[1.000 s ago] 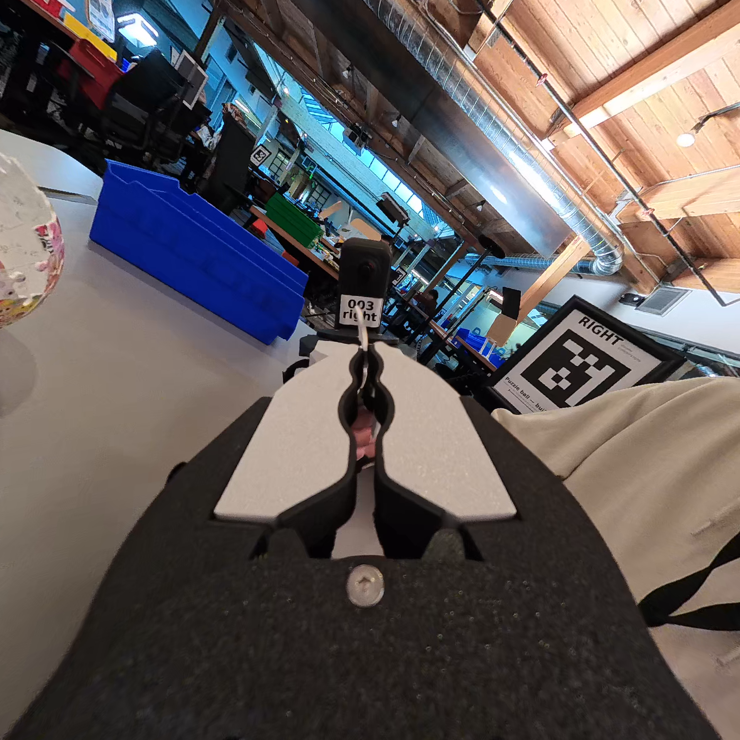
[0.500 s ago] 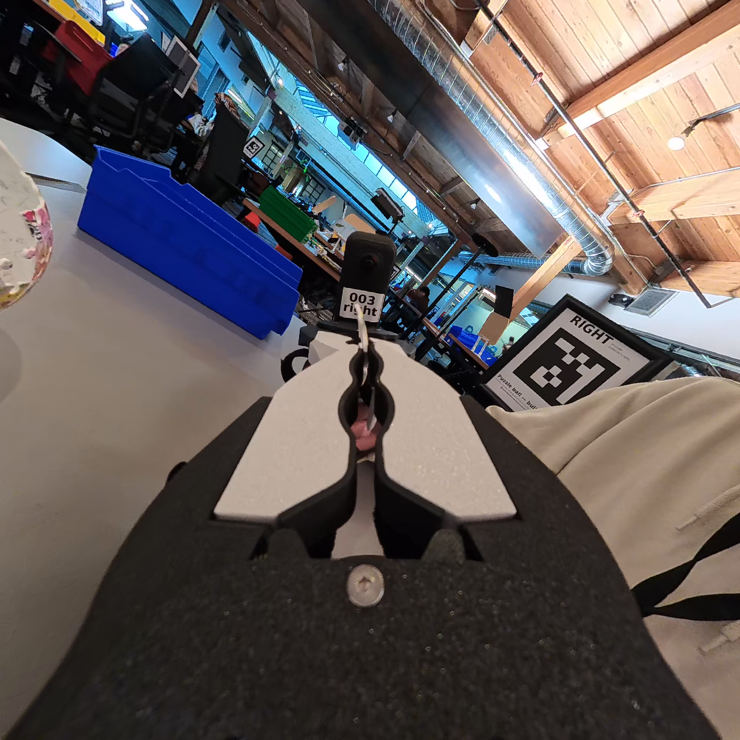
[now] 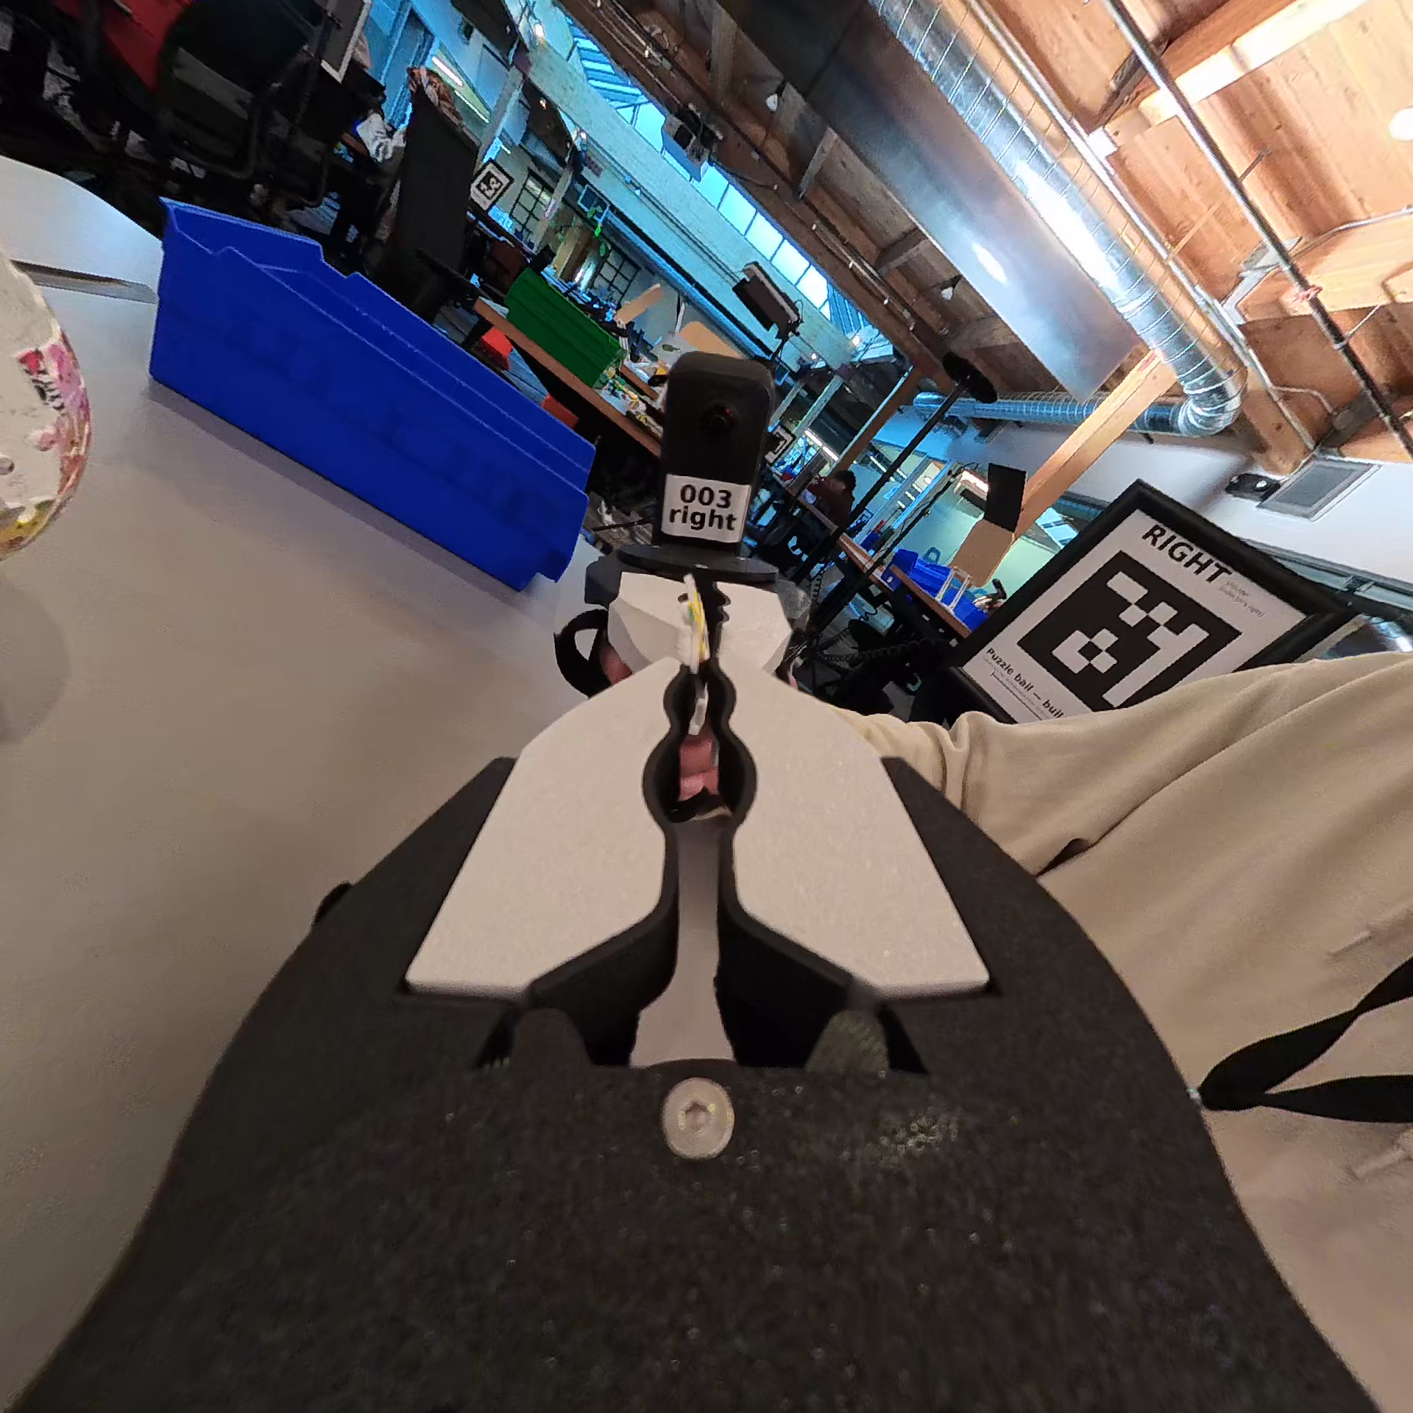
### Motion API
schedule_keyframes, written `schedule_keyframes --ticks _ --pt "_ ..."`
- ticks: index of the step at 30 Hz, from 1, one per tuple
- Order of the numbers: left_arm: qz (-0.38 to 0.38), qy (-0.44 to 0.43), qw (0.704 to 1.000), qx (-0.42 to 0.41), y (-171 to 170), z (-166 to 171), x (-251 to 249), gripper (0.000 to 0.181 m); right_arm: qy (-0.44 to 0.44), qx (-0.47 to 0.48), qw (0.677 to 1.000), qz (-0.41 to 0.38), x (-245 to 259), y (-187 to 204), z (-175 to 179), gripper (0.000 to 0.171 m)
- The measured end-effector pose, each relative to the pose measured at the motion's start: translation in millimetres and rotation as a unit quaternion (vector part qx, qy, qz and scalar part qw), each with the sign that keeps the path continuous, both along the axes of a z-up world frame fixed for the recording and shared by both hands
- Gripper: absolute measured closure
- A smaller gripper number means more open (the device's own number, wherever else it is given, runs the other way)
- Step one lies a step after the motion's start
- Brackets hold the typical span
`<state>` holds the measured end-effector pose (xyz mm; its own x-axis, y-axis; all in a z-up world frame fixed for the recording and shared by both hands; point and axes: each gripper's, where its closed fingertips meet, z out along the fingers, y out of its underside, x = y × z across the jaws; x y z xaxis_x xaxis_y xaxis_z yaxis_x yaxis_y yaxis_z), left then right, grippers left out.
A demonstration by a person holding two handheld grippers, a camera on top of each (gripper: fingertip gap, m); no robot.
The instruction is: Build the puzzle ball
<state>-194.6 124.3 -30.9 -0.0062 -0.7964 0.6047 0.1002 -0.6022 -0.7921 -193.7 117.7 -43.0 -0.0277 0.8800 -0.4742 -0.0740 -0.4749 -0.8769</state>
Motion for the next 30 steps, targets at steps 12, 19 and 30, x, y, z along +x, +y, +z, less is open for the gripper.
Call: schedule_keyframes --ticks 12,19,30 --pt "-0.008 0.033 0.999 0.016 0 0 -11 0.165 -0.024 -0.008 0.999 0.048 -8 -15 -9 0.169" --pt "-0.016 0.037 0.999 0.009 -4 -3 -11 0.178 -0.013 -0.024 0.998 0.05 -1 -11 -6 0.169" --pt "-0.025 0.059 0.998 0.018 -16 -17 4 0.18 0.059 -0.065 0.995 0.036 13 5 11 0.171"
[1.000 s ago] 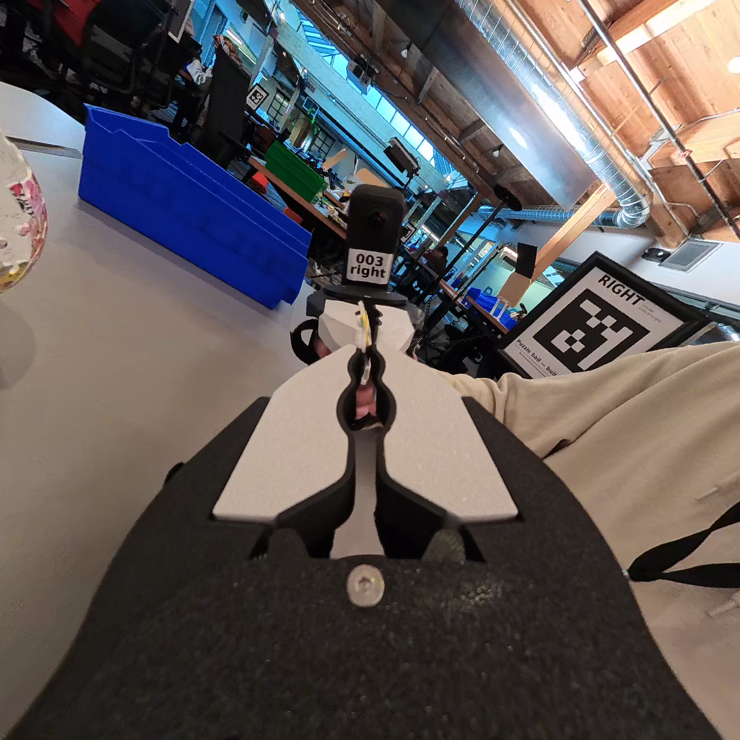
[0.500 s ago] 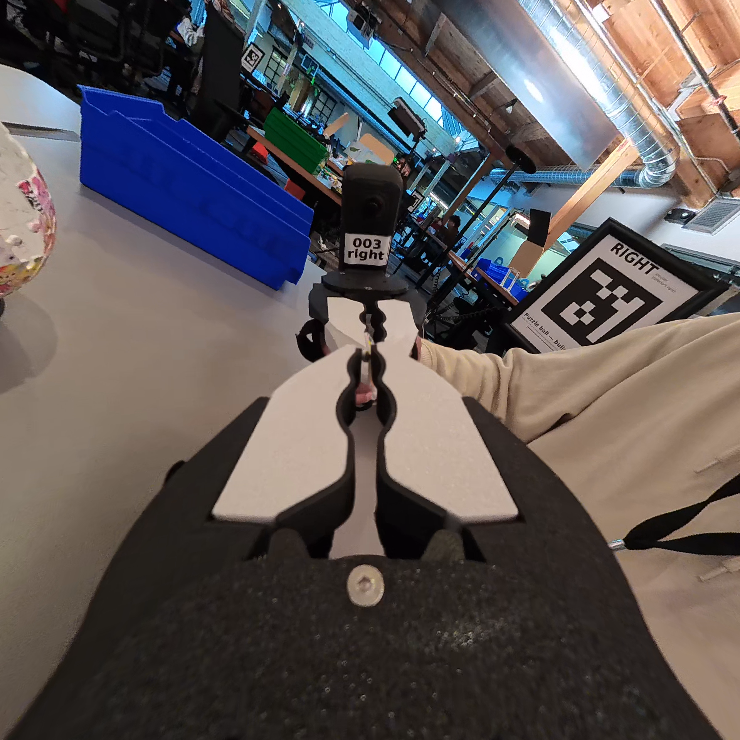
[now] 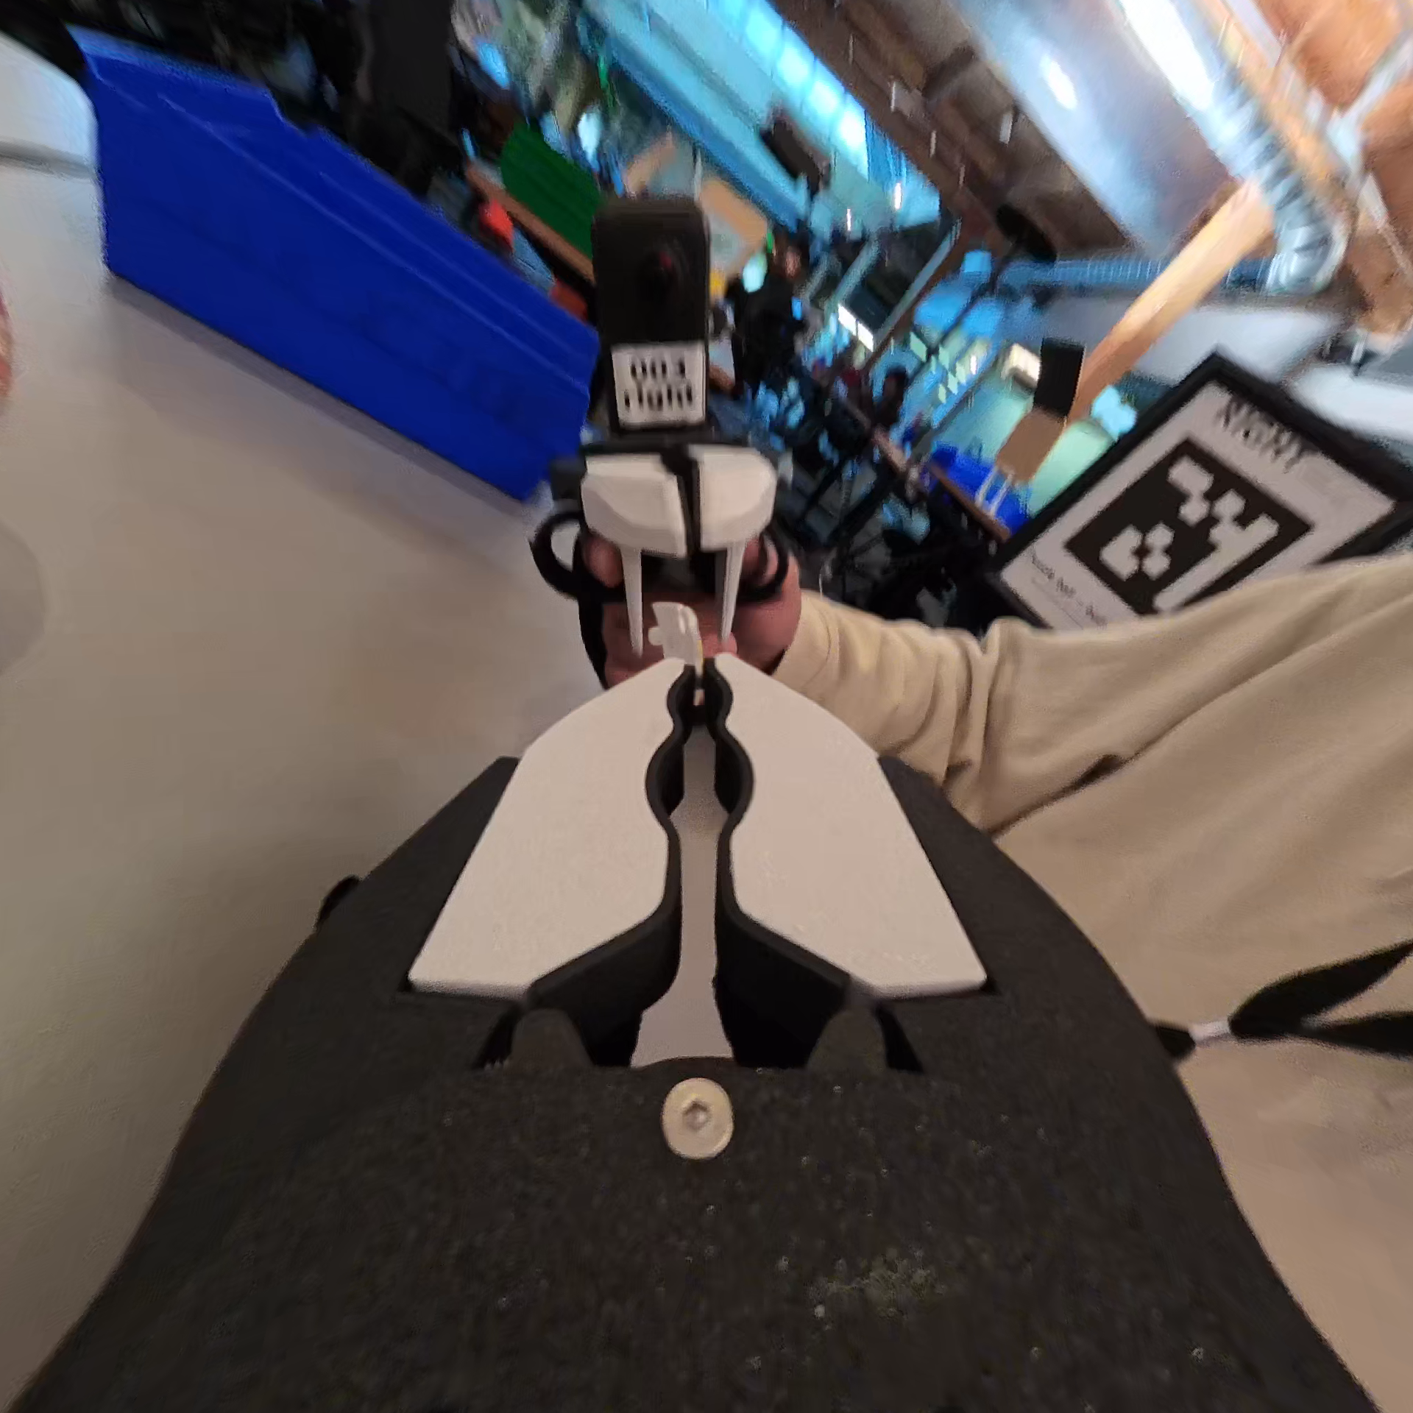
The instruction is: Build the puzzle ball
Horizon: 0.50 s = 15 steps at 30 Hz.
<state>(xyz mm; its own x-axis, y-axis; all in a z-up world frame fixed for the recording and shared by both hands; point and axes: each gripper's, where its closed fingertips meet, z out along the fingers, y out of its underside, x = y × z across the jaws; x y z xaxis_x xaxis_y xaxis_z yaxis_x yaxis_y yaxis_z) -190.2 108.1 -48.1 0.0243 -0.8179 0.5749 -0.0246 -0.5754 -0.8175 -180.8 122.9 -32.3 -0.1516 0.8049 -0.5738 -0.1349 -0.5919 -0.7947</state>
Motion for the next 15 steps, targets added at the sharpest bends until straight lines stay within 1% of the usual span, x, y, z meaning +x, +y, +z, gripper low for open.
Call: schedule_keyframes --ticks 1,3,4,6,8,12,15 --pt "0.011 -0.019 1.0 -0.005 3 6 -1 0.18 -0.003 0.002 1.0 0.0 -1 0 -1 0.171" --pt "0.006 -0.015 1.0 -0.011 5 7 -2 0.18 -0.002 0.001 1.0 -0.01 0 3 0 0.171" --pt "0.018 -0.013 1.0 -0.009 9 6 -5 0.18 -0.003 0.0 1.0 -0.019 1 7 0 0.171" --pt "0.035 -0.038 0.998 -0.022 16 9 -12 0.18 -0.003 -0.001 0.999 -0.038 4 14 -1 0.171" --pt "0.058 -0.066 0.996 -0.034 24 13 -20 0.18 -0.009 -0.001 0.999 -0.041 4 16 -4 0.166" --pt "0.073 -0.103 0.991 -0.046 30 21 -28 0.18 -0.02 0.011 0.999 -0.023 -11 5 -4 0.163" --pt "0.072 -0.105 0.991 -0.048 30 20 -28 0.18 -0.036 0.025 0.999 -0.025 -20 0 -8 0.158"
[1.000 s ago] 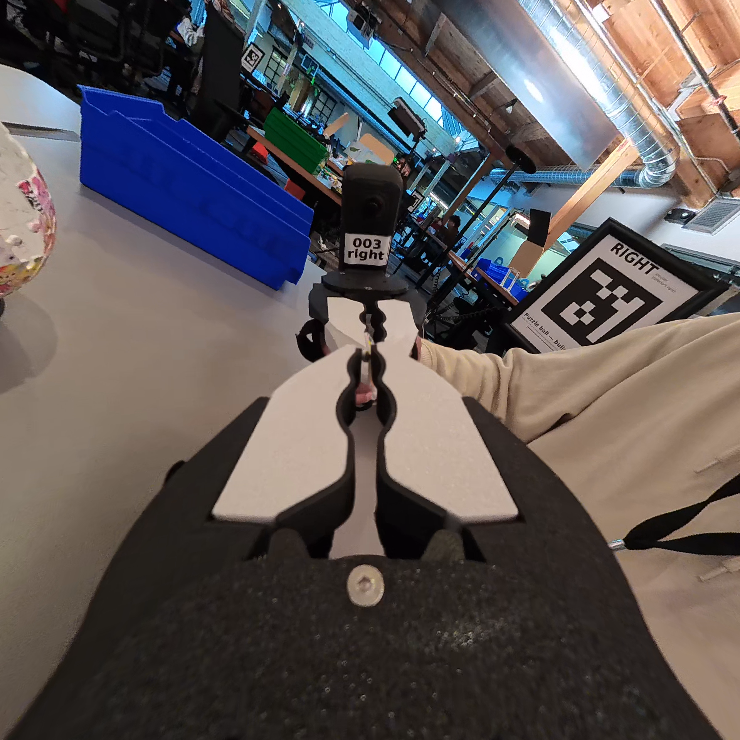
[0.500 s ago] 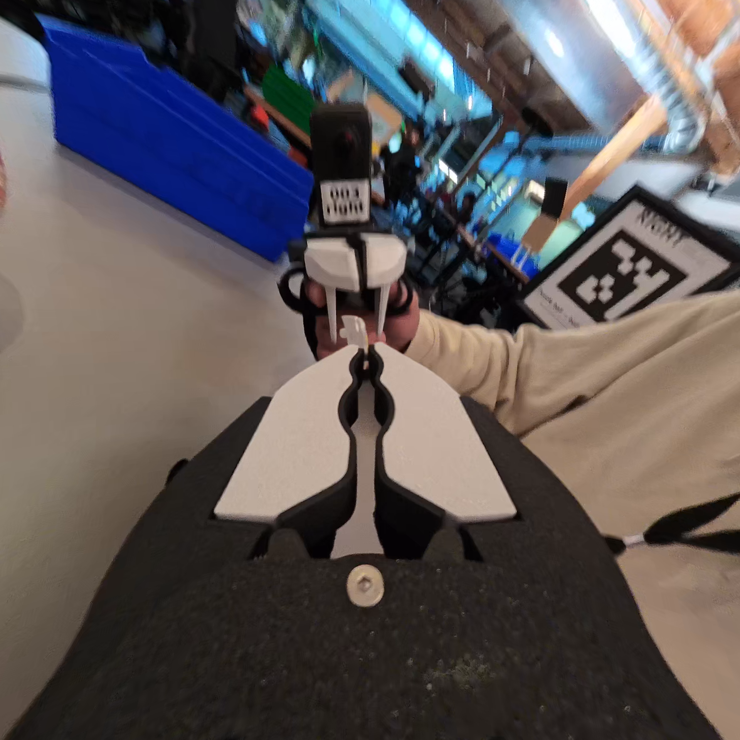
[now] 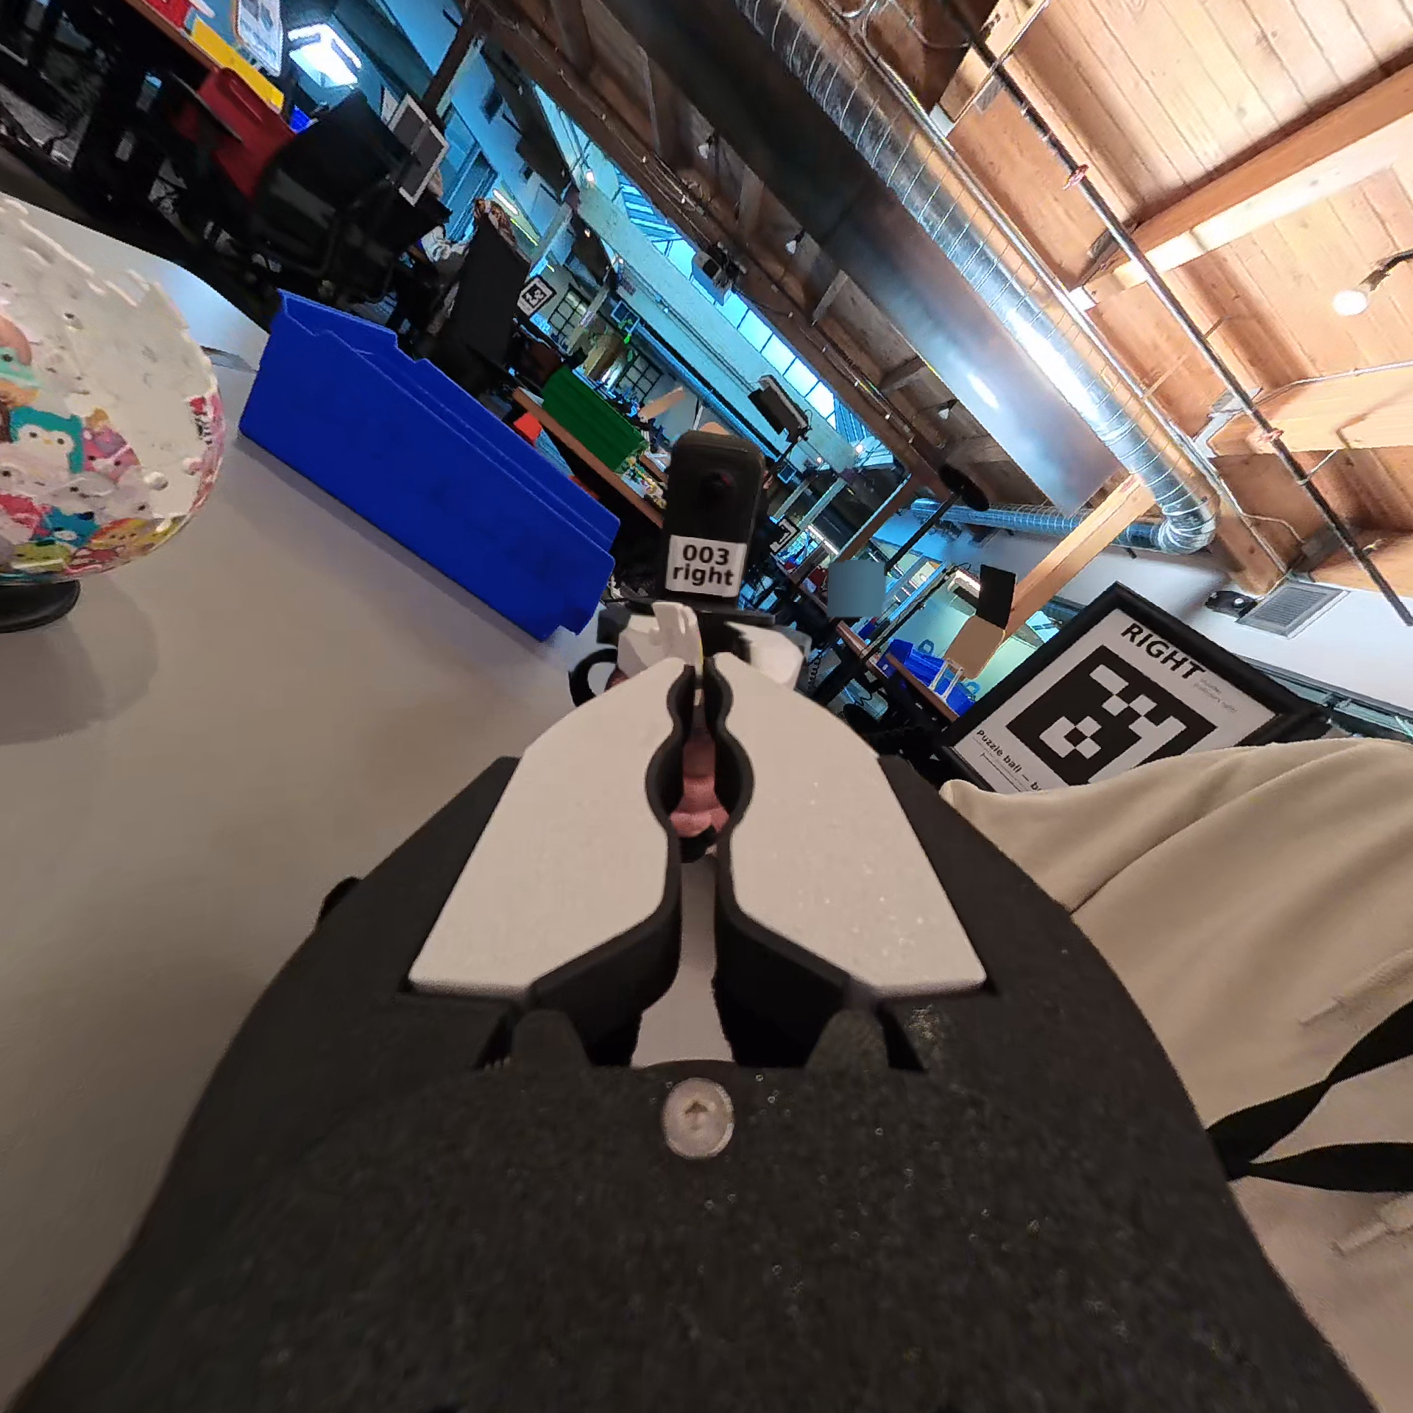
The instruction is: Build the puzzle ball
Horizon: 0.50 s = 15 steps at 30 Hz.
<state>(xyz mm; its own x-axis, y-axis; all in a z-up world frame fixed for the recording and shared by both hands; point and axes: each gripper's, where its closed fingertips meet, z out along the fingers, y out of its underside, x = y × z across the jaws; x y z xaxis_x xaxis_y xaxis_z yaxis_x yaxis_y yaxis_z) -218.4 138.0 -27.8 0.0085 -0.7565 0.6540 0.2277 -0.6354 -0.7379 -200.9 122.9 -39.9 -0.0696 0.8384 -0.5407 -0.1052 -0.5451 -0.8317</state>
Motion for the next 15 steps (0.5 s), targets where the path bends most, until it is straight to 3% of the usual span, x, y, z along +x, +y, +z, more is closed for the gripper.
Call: schedule_keyframes --ticks 15 --pt "-0.043 0.008 0.999 0.004 -14 0 5 0.18 0.013 -0.008 1.0 -0.015 8 9 0 0.166"
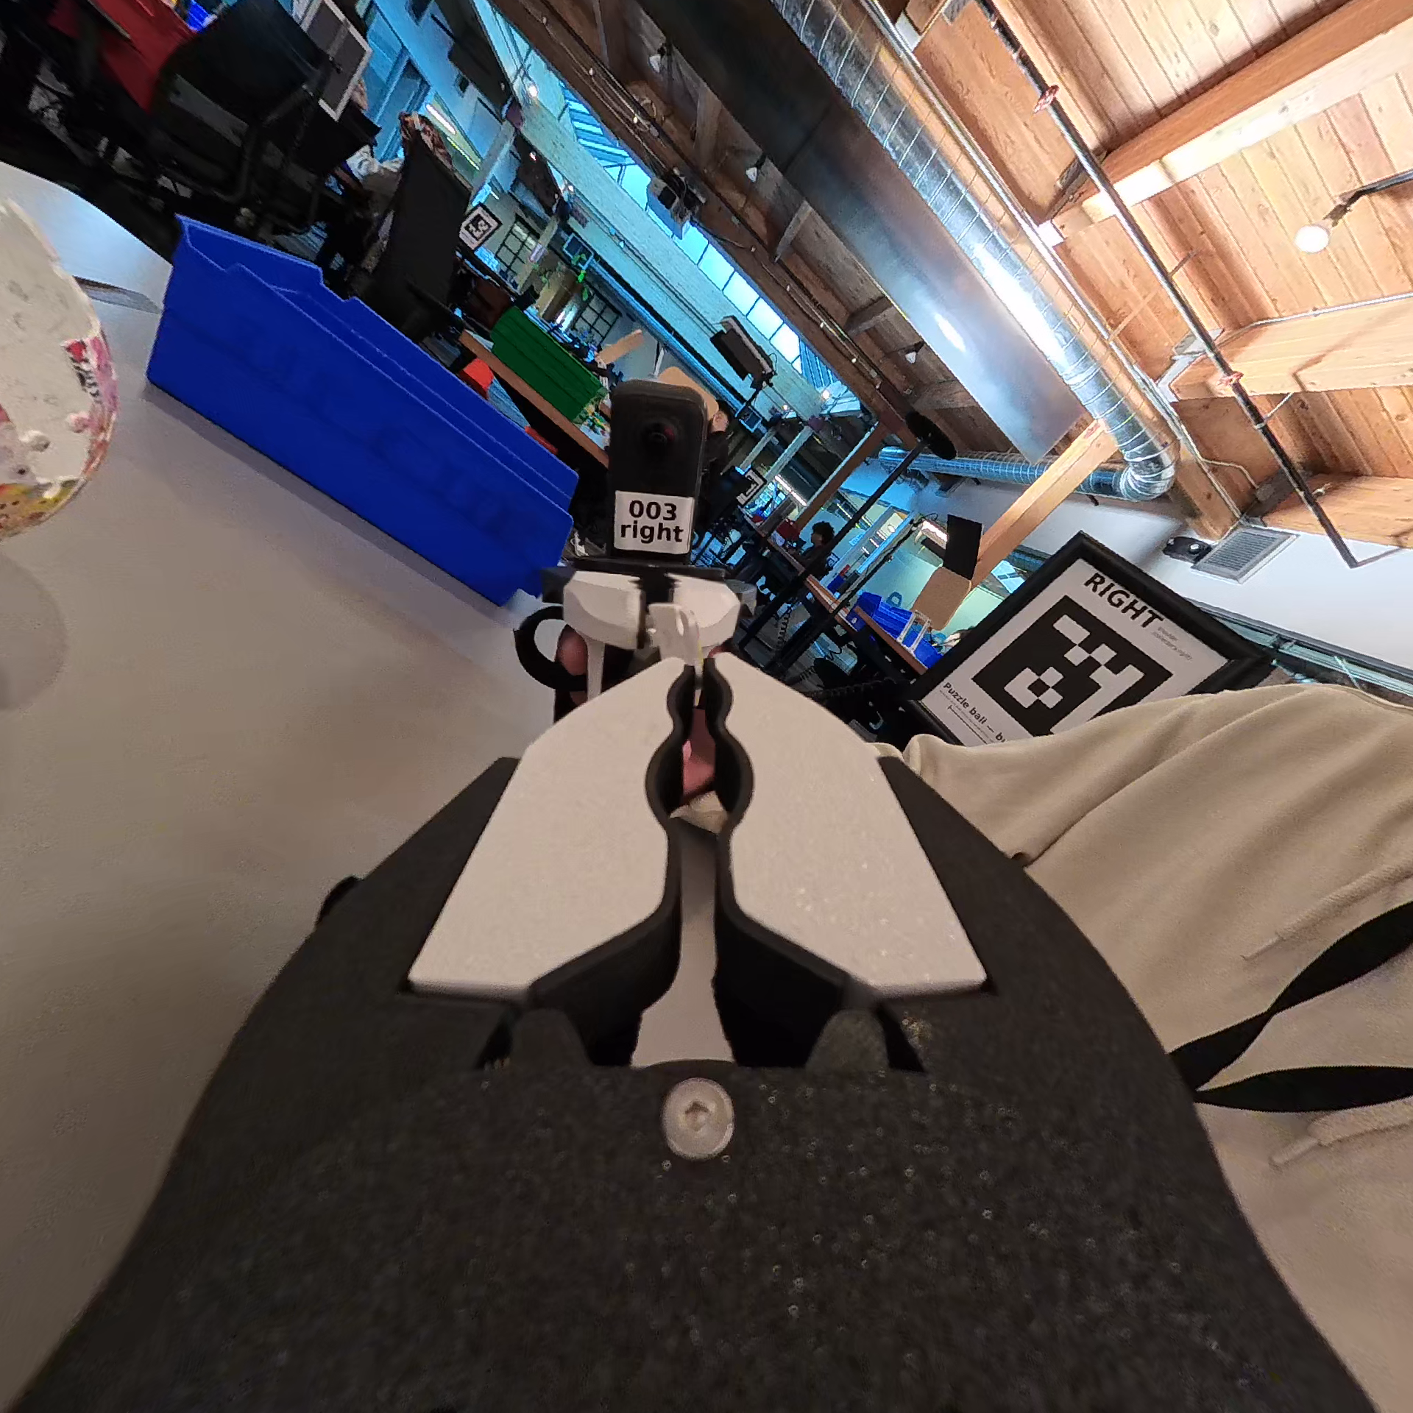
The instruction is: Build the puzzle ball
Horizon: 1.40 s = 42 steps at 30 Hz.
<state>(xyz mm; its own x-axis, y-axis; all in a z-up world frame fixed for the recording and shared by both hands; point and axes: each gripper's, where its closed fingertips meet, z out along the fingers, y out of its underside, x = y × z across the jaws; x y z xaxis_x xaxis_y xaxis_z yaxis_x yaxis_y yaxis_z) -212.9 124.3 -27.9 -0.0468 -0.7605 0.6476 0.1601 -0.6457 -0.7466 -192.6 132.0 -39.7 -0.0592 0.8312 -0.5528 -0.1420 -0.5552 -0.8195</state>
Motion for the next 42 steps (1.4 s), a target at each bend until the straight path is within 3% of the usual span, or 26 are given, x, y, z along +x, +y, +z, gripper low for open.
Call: schedule_keyframes --ticks 7,16,24,42 --pt "0.015 0.028 0.999 -0.012 10 -3 -5 0.178 -0.018 0.016 1.0 0.021 -6 -10 -3 0.169" --pt "-0.048 0.123 0.991 0.012 6 1 -6 0.163 0.02 0.052 0.998 0.024 -5 -18 9 0.169" --pt "-0.087 0.143 0.986 0.026 7 15 6 0.177 0.02 0.085 0.996 -0.004 -5 -15 9 0.169" --pt "-0.228 0.325 0.91 0.119 8 12 27 0.166 -0.012 0.11 0.994 0.015 4 -13 -2 0.169"
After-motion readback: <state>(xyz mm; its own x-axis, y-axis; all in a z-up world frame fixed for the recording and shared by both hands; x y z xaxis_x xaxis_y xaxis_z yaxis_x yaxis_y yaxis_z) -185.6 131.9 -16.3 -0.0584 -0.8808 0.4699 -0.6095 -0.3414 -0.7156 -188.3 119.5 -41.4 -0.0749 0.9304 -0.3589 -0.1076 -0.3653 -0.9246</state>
